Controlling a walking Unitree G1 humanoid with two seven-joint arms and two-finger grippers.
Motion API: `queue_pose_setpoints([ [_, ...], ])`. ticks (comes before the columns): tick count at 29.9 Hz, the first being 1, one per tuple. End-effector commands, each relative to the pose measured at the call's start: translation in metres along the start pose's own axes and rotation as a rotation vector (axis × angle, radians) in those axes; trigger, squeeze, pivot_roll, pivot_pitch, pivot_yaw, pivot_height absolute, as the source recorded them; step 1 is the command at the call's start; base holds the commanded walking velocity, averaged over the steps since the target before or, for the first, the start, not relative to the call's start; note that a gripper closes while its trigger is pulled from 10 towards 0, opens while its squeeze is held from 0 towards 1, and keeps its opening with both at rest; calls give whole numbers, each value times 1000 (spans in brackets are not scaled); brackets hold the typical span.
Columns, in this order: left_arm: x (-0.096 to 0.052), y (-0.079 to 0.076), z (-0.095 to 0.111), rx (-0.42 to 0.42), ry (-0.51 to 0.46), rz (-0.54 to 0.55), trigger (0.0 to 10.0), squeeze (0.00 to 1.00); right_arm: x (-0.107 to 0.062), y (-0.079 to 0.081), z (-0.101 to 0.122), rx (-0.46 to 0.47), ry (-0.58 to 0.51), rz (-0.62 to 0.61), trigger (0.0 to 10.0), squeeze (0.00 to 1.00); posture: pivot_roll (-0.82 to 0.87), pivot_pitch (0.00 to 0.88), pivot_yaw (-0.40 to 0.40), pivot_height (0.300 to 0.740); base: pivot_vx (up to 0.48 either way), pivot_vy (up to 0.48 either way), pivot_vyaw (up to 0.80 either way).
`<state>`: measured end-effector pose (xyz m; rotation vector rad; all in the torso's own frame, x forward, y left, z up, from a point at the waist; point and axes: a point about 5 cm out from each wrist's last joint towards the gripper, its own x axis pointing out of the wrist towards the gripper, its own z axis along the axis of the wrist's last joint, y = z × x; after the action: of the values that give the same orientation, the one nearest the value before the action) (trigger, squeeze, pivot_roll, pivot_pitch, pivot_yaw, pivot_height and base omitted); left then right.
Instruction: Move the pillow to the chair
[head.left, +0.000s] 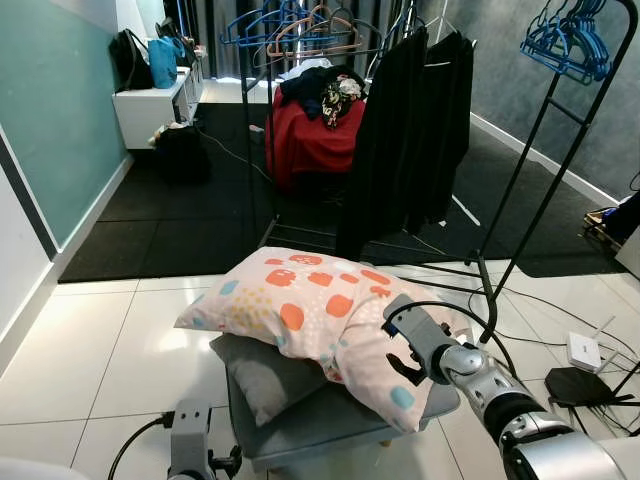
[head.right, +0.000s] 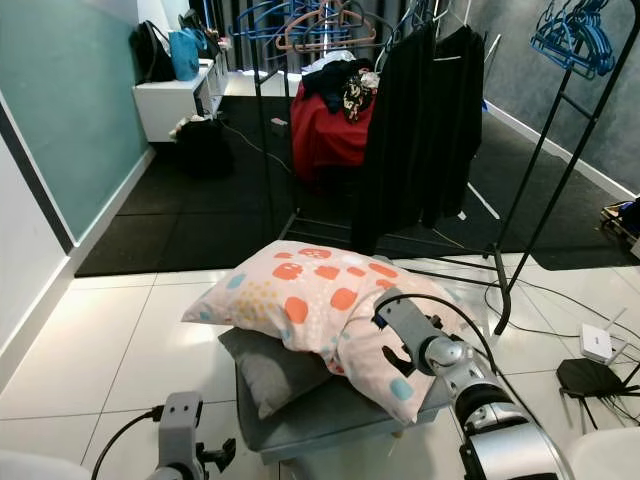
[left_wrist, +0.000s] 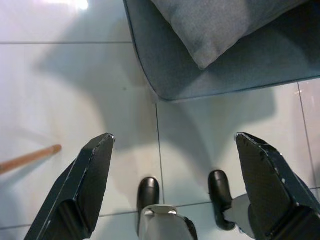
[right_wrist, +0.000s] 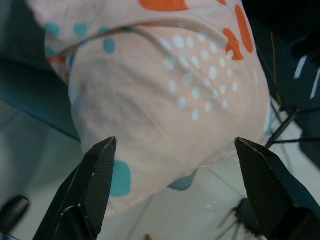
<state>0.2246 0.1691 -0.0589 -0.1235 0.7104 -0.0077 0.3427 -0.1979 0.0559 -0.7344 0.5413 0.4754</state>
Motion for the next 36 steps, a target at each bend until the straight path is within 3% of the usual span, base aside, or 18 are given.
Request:
queue_pose_setpoints([
  [1, -2, 5, -2, 26, -6, 13, 10000, 0, 0, -2, 6, -63, -18, 19, 10000, 0, -139, 31, -75, 645, 0, 0, 0],
  [13, -4, 11, -7, 62, 7, 78, 10000, 0, 2, 5, 11, -143, -44, 54, 10000, 0, -138, 65, -62, 615, 0, 0, 0],
  [19, -8, 19, -9, 47, -27, 168, 10000, 0, 2, 0, 24, -276, -86, 19, 10000, 0, -131, 87, -53, 595, 0, 0, 0],
  [23, -9, 20, -9, 30, -44, 177, 10000, 0, 2, -3, 33, -357, -109, 1, 10000, 0, -127, 90, -49, 585, 0, 0, 0],
  [27, -10, 23, -9, 65, -54, 180, 10000, 0, 1, -9, 52, -477, -173, -62, 10000, 0, -122, 101, -41, 565, 0, 0, 0],
  [31, -10, 24, -9, 67, -56, 182, 10000, 0, 1, -9, 54, -519, -180, -61, 10000, 0, -121, 104, -41, 560, 0, 0, 0],
  [35, -11, 25, -8, 84, -77, 188, 10000, 0, 2, -7, 56, -679, -183, -79, 10000, 0, -115, 108, -42, 545, 0, 0, 0],
  [36, -11, 25, -8, 84, -77, 188, 10000, 0, 2, -7, 56, -679, -183, -79, 10000, 0, -115, 108, -42, 545, 0, 0, 0],
])
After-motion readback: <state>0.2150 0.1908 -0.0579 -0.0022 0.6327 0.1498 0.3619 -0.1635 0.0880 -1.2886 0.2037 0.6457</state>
